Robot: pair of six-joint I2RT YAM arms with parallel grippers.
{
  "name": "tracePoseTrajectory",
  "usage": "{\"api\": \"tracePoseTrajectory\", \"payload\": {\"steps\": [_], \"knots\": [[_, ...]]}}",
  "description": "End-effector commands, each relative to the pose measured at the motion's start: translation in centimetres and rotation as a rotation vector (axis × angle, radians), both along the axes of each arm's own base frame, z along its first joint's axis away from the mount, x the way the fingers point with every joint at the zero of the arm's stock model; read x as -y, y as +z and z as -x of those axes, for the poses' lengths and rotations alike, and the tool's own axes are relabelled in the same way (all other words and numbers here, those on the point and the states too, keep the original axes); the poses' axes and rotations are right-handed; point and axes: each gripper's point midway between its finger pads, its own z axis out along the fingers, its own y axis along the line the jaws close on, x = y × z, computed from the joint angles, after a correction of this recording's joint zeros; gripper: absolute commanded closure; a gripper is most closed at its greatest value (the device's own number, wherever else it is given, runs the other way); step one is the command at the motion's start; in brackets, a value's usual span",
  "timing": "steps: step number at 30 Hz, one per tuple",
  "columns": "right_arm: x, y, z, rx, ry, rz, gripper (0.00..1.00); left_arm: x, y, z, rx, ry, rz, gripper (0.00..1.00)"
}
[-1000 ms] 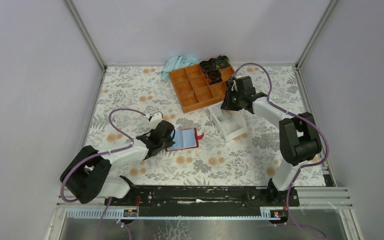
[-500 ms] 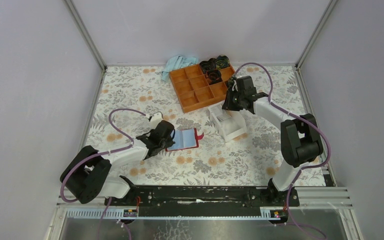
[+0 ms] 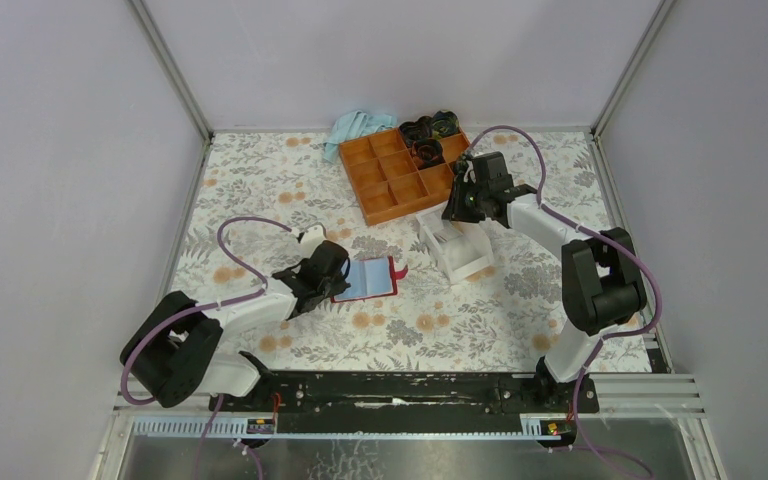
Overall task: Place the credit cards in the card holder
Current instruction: Pick up the credit card from the storage box.
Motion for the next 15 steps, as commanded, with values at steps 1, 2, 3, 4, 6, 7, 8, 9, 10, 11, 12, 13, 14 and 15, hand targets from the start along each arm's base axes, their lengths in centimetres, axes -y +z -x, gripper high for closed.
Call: {"api": "tracePoseTrajectory", "payload": {"steps": [1,2,3,4,6,7,8,9,10,11,12,13,14,15], "knots": [[-1.11,2.31,0.24,0.033,0.026,-0.063,0.66,-0.15,-0.50,0.18,-0.013,-0.011,-0.007,0.93],[-1.15,2.23,0.27,0.030,0.029,-0.065,0.66,-0.15,-0.53,0.17,-0.013,-0.010,-0.007,0.92],[-1.17,2.22,0.28,0.029,0.030,-0.067,0.66,-0.19,-0.58,0.24,-0.014,-0.010,-0.008,0.92],[-1.21,2.22,0.29,0.028,0.031,-0.069,0.66,-0.17,-0.54,0.21,-0.013,-0.010,-0.007,0.92],[-1.28,2.17,0.34,0.025,0.033,-0.073,0.67,-0.18,-0.54,0.19,-0.014,-0.010,-0.008,0.92],[-1.38,2.29,0.34,0.026,0.036,-0.078,0.68,-0.19,-0.57,0.22,-0.014,-0.011,-0.009,0.92],[-1.40,2.27,0.36,0.025,0.036,-0.080,0.68,-0.19,-0.53,0.20,-0.014,-0.010,-0.009,0.92],[-1.43,2.30,0.37,0.025,0.036,-0.082,0.68,-0.22,-0.54,0.18,-0.014,-0.008,-0.010,0.93],[-1.41,2.27,0.34,0.026,0.035,-0.083,0.69,-0.20,-0.49,0.19,-0.013,-0.009,-0.009,0.93],[-1.44,2.43,0.35,0.028,0.036,-0.085,0.69,-0.20,-0.49,0.19,-0.013,-0.009,-0.009,0.92],[-1.43,2.45,0.37,0.029,0.035,-0.085,0.69,-0.19,-0.49,0.22,-0.014,-0.010,-0.009,0.93],[-1.43,2.65,0.35,0.033,0.035,-0.086,0.69,-0.20,-0.49,0.23,-0.014,-0.010,-0.009,0.92],[-1.41,2.79,0.33,0.037,0.034,-0.087,0.69,-0.22,-0.47,0.21,-0.013,-0.009,-0.010,0.93],[-1.43,2.98,0.29,0.042,0.034,-0.088,0.69,-0.21,-0.45,0.19,-0.014,-0.009,-0.010,0.92]]}}
